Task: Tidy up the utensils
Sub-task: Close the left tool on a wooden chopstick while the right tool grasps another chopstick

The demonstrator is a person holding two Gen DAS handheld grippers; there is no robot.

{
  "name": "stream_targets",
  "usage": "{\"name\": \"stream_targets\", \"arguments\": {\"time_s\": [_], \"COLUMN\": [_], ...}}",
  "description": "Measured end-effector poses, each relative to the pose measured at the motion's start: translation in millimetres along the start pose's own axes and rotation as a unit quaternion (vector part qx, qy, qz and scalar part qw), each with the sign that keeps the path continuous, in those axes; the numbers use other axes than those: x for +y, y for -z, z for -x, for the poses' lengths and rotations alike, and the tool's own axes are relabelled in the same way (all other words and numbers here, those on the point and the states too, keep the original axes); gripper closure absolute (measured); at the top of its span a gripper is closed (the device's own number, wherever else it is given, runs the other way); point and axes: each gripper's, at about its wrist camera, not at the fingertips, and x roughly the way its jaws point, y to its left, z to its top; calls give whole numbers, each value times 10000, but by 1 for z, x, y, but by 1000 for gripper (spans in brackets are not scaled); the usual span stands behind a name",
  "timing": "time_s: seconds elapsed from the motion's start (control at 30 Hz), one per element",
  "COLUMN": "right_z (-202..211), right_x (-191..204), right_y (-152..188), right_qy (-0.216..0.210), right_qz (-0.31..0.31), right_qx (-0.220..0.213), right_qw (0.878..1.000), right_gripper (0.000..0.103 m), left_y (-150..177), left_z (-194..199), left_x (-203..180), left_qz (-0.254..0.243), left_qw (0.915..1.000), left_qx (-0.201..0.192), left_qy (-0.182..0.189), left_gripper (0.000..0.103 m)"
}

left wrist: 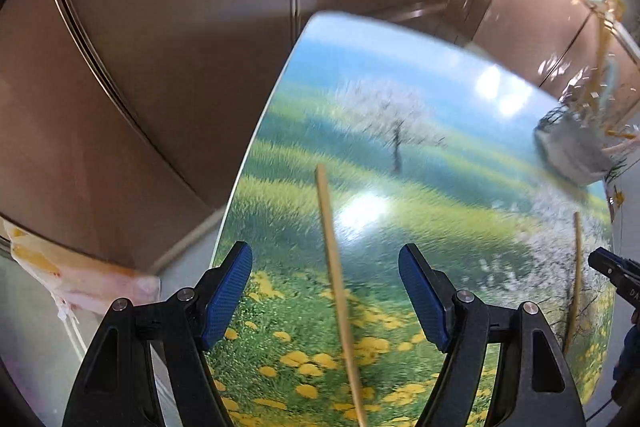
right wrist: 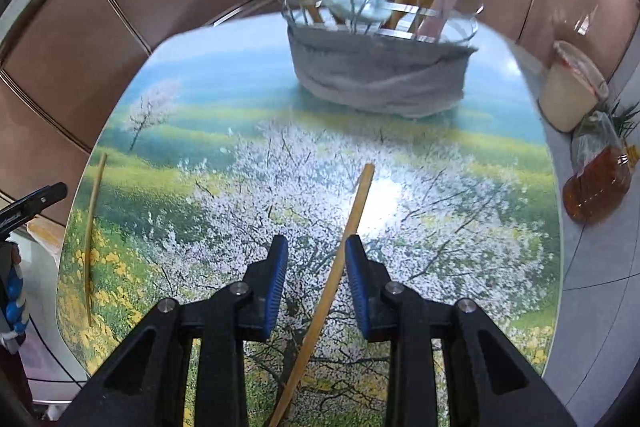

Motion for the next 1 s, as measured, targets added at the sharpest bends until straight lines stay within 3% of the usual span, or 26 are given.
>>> {"name": "stream_targets", "arguments": {"time_s": [0.13, 0.23, 0.3, 0.57, 0.67, 0.8, 0.93, 1.0], "right_z": [-10, -19, -24, -34, -39, -41, -44, -49], "right_x": [-5, -7, -10, -8, -1, 8, 20, 34], "right_y": [-5, -8, -12, -22, -25, -22, -19, -19], "right_qy": [-114, -150, -146, 38, 152, 171, 300, 431], "right_qz": [-123, -204, -239, -84, 70, 195, 438, 736], "right_qx": [203, 400, 483, 627, 669, 722, 784, 1021], "right_qw": [9997, 9989, 9984, 9980, 9976, 9971, 9955, 9911], "right_gripper": [75, 75, 75, 76, 84, 93, 93, 93], "left_y": [-9, -14, -18, -24, -23, -19, -13, -8], "left_z": [-24, -41, -48, -56, -54, -53, -49, -47], "left_x": [8, 4, 1, -15, -21, -36, -55, -71], "left_qz": [174, 76, -2, -465, -591, -775, -1011, -1229], "left_qw": [9986, 9962, 9945, 9917, 9912, 9896, 9867, 9829], "left_qx": [508, 864, 1044, 1156, 1155, 1189, 1216, 1254], "left_qy": [-1, -35, -20, -314, -248, -227, -376, -556], "left_gripper": [39, 52, 55, 58, 69, 92, 94, 94]}}
